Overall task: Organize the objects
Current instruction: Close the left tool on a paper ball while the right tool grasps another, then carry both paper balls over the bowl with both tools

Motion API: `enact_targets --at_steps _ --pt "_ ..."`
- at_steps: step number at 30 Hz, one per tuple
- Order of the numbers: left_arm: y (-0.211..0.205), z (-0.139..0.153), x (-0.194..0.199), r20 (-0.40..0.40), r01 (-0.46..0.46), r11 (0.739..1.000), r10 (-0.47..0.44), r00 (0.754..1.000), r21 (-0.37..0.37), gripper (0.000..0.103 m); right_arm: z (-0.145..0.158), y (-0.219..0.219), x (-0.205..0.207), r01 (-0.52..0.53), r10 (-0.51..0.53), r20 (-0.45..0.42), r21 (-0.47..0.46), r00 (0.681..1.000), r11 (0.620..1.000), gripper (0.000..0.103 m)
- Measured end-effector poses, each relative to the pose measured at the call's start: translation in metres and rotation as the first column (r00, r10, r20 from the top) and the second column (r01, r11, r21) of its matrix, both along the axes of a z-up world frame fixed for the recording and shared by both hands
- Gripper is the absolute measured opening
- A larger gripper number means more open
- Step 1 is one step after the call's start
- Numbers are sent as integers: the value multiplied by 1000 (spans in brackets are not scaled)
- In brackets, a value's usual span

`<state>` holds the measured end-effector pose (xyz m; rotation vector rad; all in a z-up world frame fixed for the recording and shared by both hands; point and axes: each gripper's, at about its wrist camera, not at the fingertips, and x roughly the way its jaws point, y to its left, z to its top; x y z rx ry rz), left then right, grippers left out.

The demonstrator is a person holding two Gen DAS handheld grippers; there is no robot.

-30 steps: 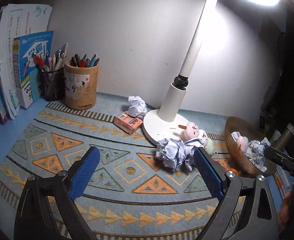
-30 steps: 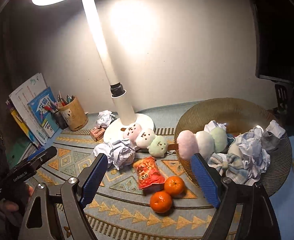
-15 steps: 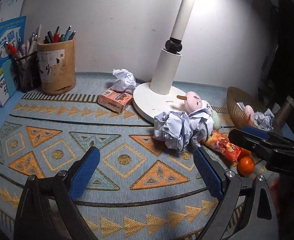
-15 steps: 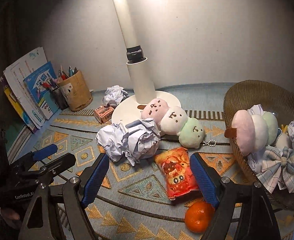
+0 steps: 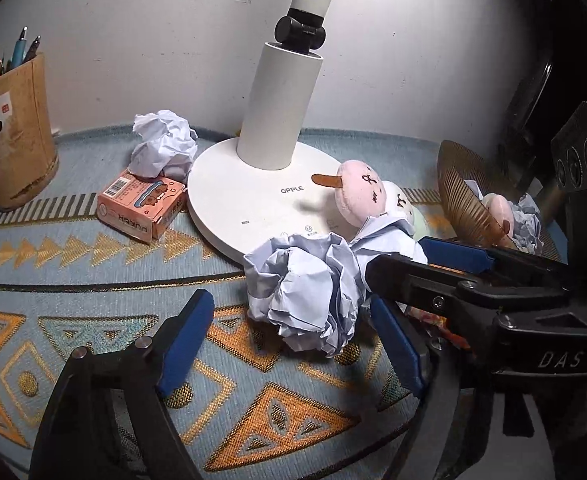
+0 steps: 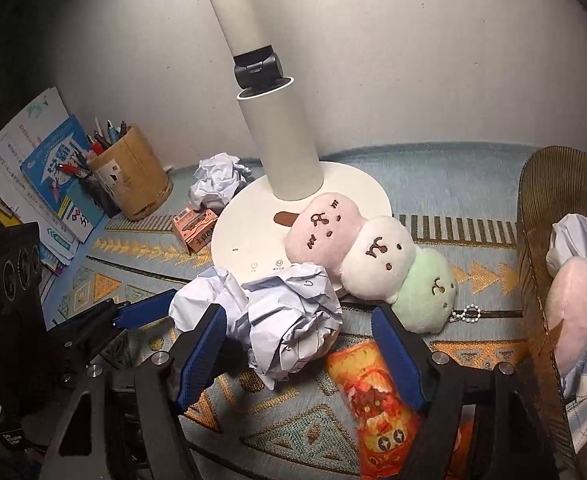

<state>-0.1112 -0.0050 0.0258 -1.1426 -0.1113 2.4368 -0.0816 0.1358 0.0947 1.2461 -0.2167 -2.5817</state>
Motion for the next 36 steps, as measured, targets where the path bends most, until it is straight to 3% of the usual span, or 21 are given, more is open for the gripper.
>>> enact_targets --at_steps 1,3,6,9,16,22,25,29,31,35,36 --pt "2 0 0 -1 -1 1000 1 1000 -11 76 -3 2 -1 4 -4 10 -20 1000 1000 73" --pt "5 -1 1 2 28 1000 -28 1000 5 57 -7 6 -3 4 -3 25 -55 1000 999 66" --pt "8 2 6 -34 34 999 -34 999 -21 51 -7 6 0 -21 21 7 -83 1000 996 51" --pt "6 6 9 -55 31 999 -32 998 -17 44 -3 2 3 -20 20 -15 -54 1000 998 48" --pt "-10 21 22 -64 -17 1000 18 998 10 44 15 9 21 -14 10 -70 -59 998 998 47" --pt "-25 39 70 -66 -86 996 87 994 22 44 26 8 56 -82 79 -79 -34 994 996 47" --pt "-29 35 97 -34 -132 990 134 990 57 44 17 5 79 -118 117 -52 -11 992 993 48" --pt "-24 21 128 -23 -196 981 195 980 -11 44 -4 13 106 -112 112 -5 -2 994 994 48" --pt "-22 16 142 -21 -208 978 207 978 -12 44 -14 17 117 -117 117 25 -6 993 993 48" --pt "-24 13 164 -38 -228 973 228 973 25 44 -17 22 140 -137 137 23 1 990 991 49" --pt "-25 13 167 -46 -230 972 232 972 39 44 -17 21 143 -143 143 22 2 990 990 54"
